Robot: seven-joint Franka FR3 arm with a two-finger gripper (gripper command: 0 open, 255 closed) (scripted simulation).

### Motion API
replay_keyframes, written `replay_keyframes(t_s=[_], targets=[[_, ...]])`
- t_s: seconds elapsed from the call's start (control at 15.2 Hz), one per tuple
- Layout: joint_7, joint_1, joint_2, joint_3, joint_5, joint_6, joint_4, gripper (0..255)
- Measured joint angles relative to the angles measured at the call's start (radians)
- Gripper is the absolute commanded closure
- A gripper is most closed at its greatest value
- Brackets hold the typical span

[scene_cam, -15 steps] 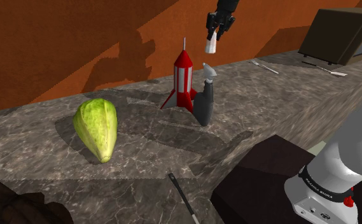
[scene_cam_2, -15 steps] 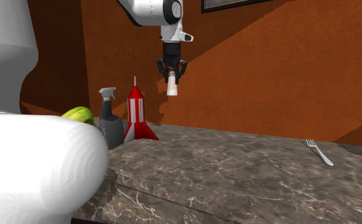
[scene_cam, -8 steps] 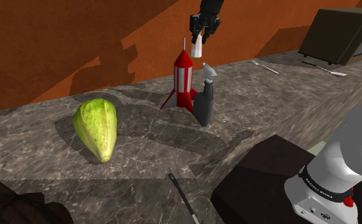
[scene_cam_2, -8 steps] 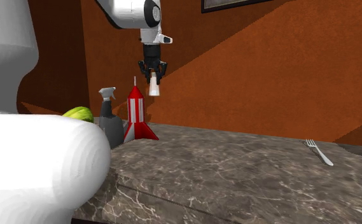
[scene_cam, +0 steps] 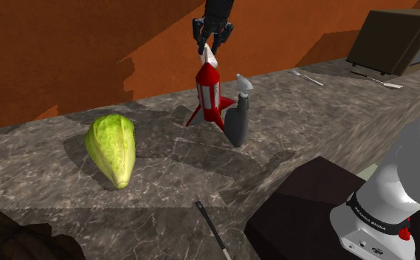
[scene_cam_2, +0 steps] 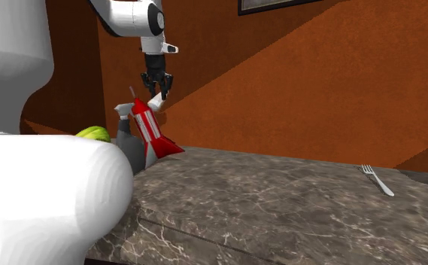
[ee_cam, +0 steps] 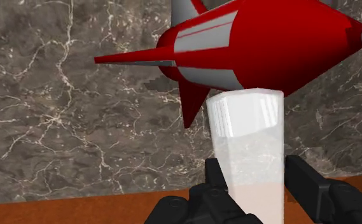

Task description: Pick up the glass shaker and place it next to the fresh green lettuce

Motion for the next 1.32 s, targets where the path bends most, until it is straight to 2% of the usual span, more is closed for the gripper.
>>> replay_keyframes(t_s=[0.46, 0.79, 0.92, 1.32], targets=[[0.173, 0.084, 0.111, 0.077, -0.055, -0.016, 0.124, 255], [0.28, 0.149, 0.231, 0.115, -0.103, -0.074, 0.298, 255], [0.309, 0.169, 0.259, 0.124, -0.116, -0.078, 0.328, 255], [0.322, 0.171, 0.255, 0.125, -0.12, -0.004, 0.248, 255]])
